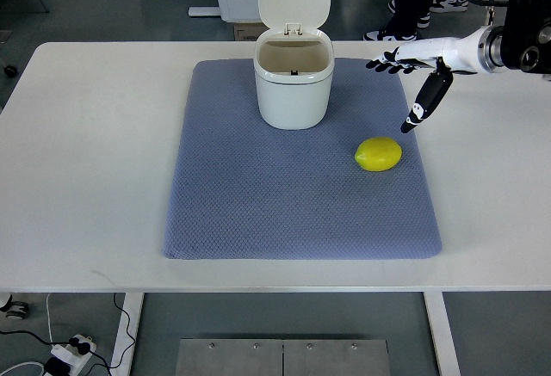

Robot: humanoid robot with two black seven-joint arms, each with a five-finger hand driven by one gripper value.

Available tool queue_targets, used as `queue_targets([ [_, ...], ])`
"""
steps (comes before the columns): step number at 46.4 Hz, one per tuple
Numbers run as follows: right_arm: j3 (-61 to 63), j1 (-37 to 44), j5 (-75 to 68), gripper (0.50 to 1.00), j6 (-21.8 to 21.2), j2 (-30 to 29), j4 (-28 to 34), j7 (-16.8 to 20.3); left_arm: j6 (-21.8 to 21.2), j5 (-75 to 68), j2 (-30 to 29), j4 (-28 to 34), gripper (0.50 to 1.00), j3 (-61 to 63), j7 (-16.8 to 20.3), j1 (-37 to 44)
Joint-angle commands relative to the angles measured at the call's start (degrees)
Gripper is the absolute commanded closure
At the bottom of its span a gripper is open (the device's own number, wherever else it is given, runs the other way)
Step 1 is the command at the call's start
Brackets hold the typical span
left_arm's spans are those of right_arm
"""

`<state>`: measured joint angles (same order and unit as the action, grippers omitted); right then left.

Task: Put lemon in trash with right hand
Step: 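Lower the right hand down onto the yellow lemon, then close the right hand fingers around the lemon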

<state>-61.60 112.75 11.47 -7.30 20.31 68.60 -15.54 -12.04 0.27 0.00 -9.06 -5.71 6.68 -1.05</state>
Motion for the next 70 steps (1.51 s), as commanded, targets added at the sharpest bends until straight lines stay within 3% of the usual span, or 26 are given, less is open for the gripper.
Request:
queue_targets([
  [1, -0.19, 0.01, 0.22, 0.5, -0.7, -0.01, -0.14, -0.02, 0.0, 0.08, 0.0, -0.08, 0.5, 0.0, 0.0, 0.0],
  [15, -0.45, -0.61, 0.14, 0.5, -0.44, -1.67, -0.23, 0.95, 0.0, 0.0, 0.0, 0.01, 0.5, 0.0, 0.0, 0.0],
  [21, -0.45, -1.13, 0.05, 0.5, 0.18, -3.69, -0.4, 3.84, 0.0, 0.0, 0.0, -0.08, 0.5, 0.0, 0.0, 0.0],
  [29, -0.54, -2.27, -0.04, 0.5, 3.6, -6.24, -0.49, 5.78, 0.0, 0.0, 0.0, 0.01, 0.5, 0.0, 0.0, 0.0],
  [47, -3.09, -4.12, -0.04, 0.502, 6.24, -10.81, -0.4, 7.45, 0.0, 0.08, 0.0, -0.08, 0.5, 0.0, 0.0, 0.0],
  [70, -4.49, -6.58, 0.31, 0.59, 8.18, -12.84, -0.31, 7.45, 0.0, 0.0, 0.0, 0.01, 0.5, 0.0, 0.0, 0.0],
])
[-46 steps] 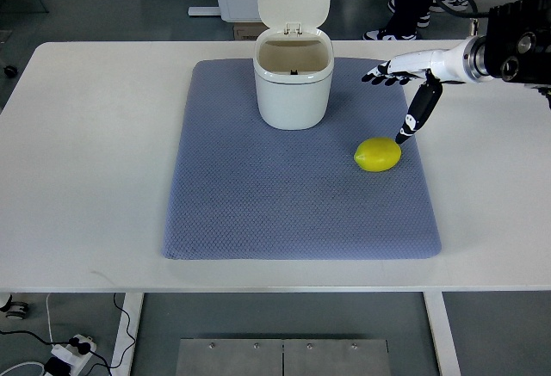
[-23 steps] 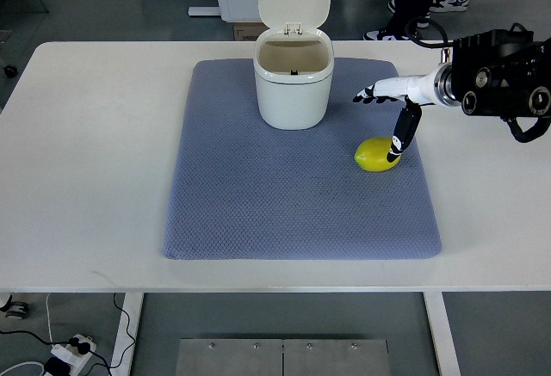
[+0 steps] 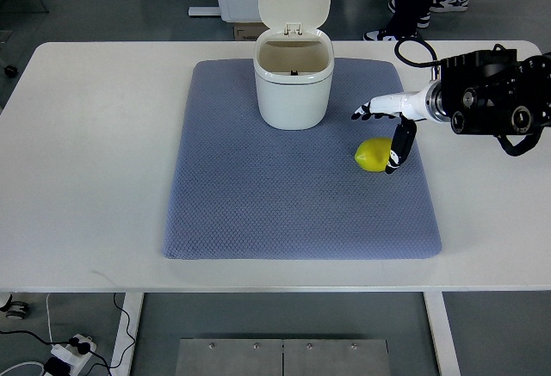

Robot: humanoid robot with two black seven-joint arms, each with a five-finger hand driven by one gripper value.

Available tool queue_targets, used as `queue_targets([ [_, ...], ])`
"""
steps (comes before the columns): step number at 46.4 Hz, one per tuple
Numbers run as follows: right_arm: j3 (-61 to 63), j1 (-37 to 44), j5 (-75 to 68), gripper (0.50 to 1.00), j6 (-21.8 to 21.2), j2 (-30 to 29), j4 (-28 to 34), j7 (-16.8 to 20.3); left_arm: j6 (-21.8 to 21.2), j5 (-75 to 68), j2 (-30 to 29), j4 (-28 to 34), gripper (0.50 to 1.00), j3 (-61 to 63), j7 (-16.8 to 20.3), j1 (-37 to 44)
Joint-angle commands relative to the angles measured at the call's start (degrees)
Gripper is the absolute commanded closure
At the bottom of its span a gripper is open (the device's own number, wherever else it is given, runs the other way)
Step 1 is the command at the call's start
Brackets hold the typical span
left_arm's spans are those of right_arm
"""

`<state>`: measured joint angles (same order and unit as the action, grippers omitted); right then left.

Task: Put lemon in trash with right hand
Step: 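Close the right hand fingers around the lemon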

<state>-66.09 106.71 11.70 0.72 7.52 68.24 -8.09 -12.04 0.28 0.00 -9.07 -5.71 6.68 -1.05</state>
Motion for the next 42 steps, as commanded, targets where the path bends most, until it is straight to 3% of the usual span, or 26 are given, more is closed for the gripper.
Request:
queue_targets([
  [1, 0.0, -0.63, 0.08, 0.592, 0.34, -0.05, -0.03, 0.0, 0.0, -0.01, 0.0, -0.07, 0.5, 0.0, 0.0, 0.0],
  [12, 0.0, -1.24, 0.34, 0.634, 0.86, -0.13, -0.04, -0.08, 0.0, -0.01, 0.0, 0.02, 0.5, 0.0, 0.0, 0.0],
  [22, 0.0, -2.04, 0.61, 0.72, 0.95, -0.4, -0.3, -0.35, 0.0, -0.01, 0.0, 0.02, 0.5, 0.0, 0.0, 0.0],
  [42, 0.09, -2.48, 0.52, 0.793, 0.95, -0.66, -1.18, -0.35, 0.0, -0.01, 0.0, -0.07, 0.5, 0.0, 0.0, 0.0],
])
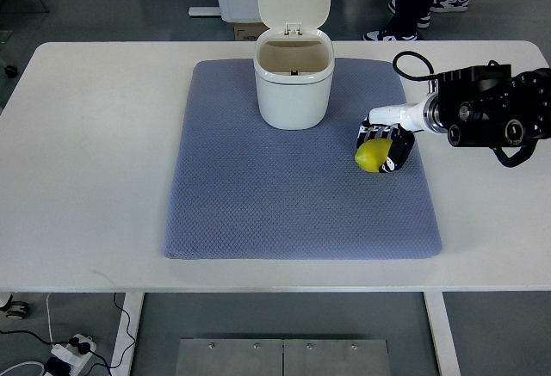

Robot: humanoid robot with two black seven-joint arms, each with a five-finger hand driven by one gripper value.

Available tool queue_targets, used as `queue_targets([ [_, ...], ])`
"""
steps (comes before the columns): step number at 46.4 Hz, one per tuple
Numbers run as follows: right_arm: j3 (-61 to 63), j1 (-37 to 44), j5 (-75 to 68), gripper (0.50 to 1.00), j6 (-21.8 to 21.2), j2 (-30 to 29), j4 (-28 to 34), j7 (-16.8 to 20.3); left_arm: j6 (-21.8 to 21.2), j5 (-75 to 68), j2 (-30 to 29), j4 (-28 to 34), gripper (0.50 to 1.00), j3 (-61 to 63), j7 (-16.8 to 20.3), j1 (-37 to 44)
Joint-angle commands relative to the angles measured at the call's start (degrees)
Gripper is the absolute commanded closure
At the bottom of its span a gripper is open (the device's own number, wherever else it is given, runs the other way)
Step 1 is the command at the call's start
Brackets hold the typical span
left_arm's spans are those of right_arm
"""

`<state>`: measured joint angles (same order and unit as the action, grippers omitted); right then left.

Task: Put lemon in trash with right hand
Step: 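Close the right hand fingers around the lemon, then lift the lemon and carry it above the white trash bin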

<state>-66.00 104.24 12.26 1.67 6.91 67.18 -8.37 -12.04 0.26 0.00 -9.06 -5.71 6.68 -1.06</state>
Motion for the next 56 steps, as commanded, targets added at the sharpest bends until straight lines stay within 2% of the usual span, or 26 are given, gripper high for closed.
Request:
queue_targets([
  [1, 0.0, 0.0, -0.04, 0.802, 0.0, -0.05, -0.21, 0.02, 0.0, 0.01, 0.0, 0.01, 0.5, 0.0, 0.0, 0.0],
  [5, 0.0, -0.44, -0.04, 0.833, 0.0, -0.05, -0.47, 0.02, 0.0, 0.01, 0.0, 0.01, 0.5, 0.0, 0.0, 0.0],
  [14, 0.09, -0.71, -0.31, 0.967, 0.0, -0.14, -0.56, 0.11, 0.0, 0.01, 0.0, -0.08, 0.5, 0.0, 0.0, 0.0],
  [18, 0.0, -0.27, -0.48, 1.0, 0.0, 0.38, -0.82, 0.2, 0.0, 0.01, 0.0, 0.01, 0.5, 0.0, 0.0, 0.0],
  [43, -0.18, 7.29, -0.66, 1.0, -1.23, 5.57, -1.7, 0.11, 0.0, 0.01, 0.0, 0.01, 0.5, 0.0, 0.0, 0.0],
  [56, -0.18, 11.24, -0.83, 1.0, -2.2, 5.75, -1.79, 0.37, 0.0, 0.01, 0.0, 0.01, 0.5, 0.0, 0.0, 0.0],
])
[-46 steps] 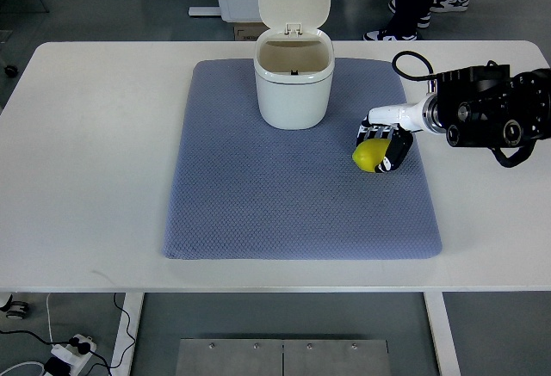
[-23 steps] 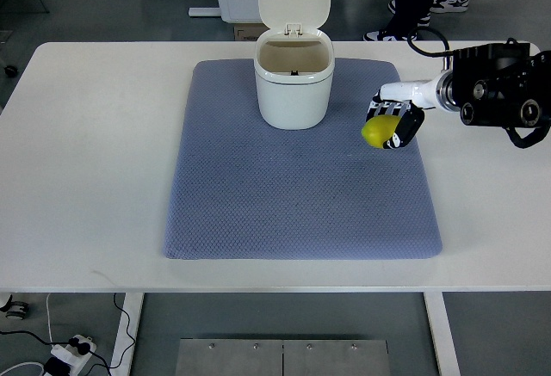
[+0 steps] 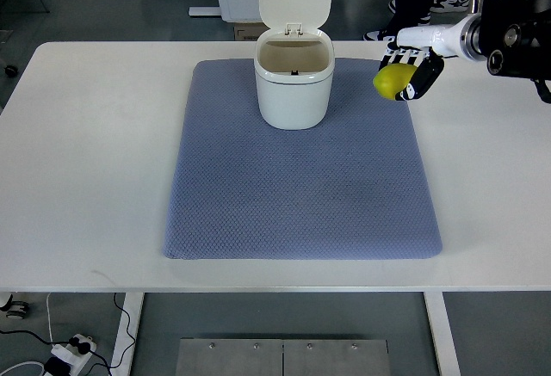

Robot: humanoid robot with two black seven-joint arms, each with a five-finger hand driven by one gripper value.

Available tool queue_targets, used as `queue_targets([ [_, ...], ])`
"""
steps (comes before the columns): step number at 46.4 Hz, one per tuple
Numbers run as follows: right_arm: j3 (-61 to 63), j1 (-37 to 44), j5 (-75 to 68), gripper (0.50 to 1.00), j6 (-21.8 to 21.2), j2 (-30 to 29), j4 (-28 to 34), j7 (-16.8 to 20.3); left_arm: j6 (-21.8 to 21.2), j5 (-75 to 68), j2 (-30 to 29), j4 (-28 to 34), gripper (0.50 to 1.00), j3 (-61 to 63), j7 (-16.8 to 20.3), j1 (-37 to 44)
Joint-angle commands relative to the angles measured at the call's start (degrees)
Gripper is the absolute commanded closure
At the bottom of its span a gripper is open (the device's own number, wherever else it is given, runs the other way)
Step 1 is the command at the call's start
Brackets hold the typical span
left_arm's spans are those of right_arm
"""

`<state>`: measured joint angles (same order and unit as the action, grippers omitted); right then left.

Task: Put lemon in trash with right hand
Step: 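Lift the lemon and carry it above the white trash bin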

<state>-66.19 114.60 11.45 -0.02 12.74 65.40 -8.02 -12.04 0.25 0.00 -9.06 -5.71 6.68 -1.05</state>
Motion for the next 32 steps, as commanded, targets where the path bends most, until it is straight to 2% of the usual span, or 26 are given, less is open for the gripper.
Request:
queue_targets([
  [1, 0.0, 1.24, -0.02, 1.0, -0.59, -0.09, -0.01, 0.11, 0.0, 0.01, 0.0, -0.08, 0.5, 0.0, 0.0, 0.0],
  [18, 0.18, 6.69, -2.74, 1.0, -2.0, -0.96, -0.27, 0.11, 0.0, 0.01, 0.0, 0.0, 0.5, 0.0, 0.0, 0.0],
  [32, 0.18, 6.95, -7.58, 1.0, -1.65, -5.71, -2.56, 0.2, 0.0, 0.01, 0.0, 0.0, 0.5, 0.0, 0.0, 0.0],
])
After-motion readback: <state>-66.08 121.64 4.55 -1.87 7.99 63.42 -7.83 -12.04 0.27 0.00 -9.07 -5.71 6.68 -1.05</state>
